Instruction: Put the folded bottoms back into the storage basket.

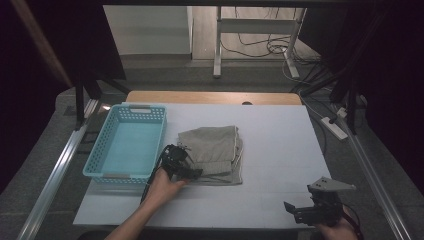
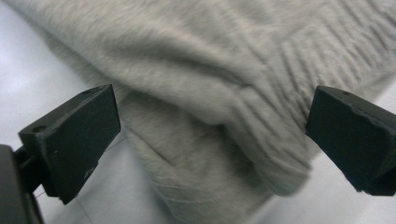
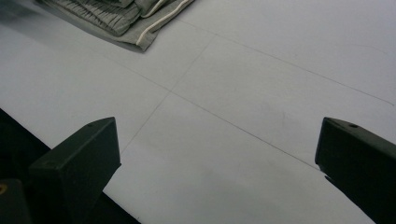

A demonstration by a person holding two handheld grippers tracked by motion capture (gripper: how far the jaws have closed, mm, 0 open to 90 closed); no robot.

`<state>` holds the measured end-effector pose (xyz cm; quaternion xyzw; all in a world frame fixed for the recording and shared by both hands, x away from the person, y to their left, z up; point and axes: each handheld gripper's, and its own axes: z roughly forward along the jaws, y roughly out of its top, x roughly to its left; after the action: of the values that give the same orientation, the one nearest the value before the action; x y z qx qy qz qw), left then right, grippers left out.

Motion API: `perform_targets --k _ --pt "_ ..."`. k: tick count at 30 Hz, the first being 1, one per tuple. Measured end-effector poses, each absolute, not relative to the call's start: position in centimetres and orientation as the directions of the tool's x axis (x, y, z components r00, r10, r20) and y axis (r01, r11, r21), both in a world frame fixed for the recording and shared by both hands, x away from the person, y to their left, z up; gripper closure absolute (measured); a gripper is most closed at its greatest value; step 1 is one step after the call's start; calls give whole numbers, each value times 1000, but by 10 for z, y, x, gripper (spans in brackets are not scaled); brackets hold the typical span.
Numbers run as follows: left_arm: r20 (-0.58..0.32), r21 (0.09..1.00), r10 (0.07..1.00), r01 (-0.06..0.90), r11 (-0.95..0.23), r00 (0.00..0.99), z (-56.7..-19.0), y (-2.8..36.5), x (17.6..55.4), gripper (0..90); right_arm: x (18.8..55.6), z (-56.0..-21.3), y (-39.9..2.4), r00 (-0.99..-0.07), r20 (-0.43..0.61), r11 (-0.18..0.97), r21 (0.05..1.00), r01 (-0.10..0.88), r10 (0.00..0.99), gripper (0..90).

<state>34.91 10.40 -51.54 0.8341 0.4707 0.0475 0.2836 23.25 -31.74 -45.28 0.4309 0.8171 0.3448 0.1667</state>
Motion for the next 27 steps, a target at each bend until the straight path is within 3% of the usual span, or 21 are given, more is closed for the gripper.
perform_targets --k 5,12,17,27 --pt "-223 474 823 796 -377 523 -526 106 355 24 232 -453 -317 -576 22 395 707 587 817 3" --pt "-163 475 816 769 -428 555 -528 101 352 10 232 -453 -317 -578 22 398 704 588 816 3" --pt "-164 478 808 762 -437 567 -526 102 350 72 233 -453 -317 -578 21 399 703 588 816 3" --pt "-218 492 745 731 -474 630 -520 102 345 490 233 -453 -316 -581 15 407 699 588 814 3"
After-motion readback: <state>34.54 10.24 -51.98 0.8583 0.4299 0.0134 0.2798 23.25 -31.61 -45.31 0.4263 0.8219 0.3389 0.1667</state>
